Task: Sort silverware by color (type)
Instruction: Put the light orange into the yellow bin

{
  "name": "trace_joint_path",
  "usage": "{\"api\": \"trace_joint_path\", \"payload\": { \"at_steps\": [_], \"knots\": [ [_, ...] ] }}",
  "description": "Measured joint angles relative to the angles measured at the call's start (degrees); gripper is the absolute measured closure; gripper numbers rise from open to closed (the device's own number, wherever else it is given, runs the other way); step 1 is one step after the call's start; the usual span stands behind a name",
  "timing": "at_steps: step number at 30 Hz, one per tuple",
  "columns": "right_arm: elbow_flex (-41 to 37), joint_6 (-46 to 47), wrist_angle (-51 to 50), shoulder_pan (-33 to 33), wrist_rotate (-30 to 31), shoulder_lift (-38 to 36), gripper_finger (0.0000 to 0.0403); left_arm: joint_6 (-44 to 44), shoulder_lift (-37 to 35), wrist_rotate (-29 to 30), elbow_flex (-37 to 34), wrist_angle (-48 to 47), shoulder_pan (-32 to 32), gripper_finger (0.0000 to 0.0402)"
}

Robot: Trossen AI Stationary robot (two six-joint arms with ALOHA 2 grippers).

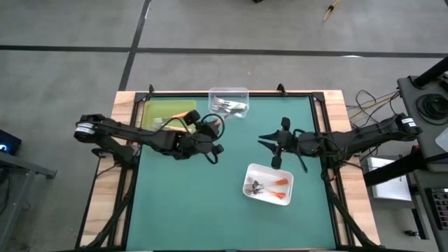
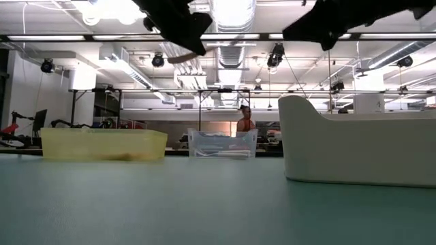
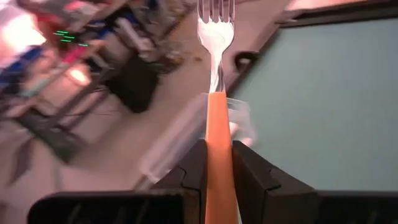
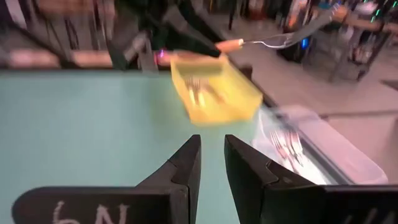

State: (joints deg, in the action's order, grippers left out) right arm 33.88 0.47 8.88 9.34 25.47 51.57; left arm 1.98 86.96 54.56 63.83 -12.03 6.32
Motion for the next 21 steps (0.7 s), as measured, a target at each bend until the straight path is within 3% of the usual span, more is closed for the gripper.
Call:
{"api": "trace_joint_path", "payload": {
  "at_steps": [3, 8, 13, 21],
  "knots": [
    [-4.4, 0.3, 14.2, 0.0, 0.0, 0.0, 0.0339, 0.5, -0.4, 4.7, 0.0, 0.0, 1.0, 0.0368],
    [-8.4, 3.9, 30.8, 0.0, 0.0, 0.0, 0.0339, 4.9, 0.2, 5.4, 0.0, 0.4, 2.5, 0.0368],
    [-7.7, 14.5, 31.6, -1.0, 0.1, 0.0, 0.0339, 6.1, 1.2, 5.3, 0.0, 2.9, 3.3, 0.0368],
    [-5.0, 22.1, 31.7, -3.2, 2.5, 4.2, 0.0339, 6.1, 3.0, 1.1, 0.1, 8.6, 3.4, 0.0367]
  ]
}}
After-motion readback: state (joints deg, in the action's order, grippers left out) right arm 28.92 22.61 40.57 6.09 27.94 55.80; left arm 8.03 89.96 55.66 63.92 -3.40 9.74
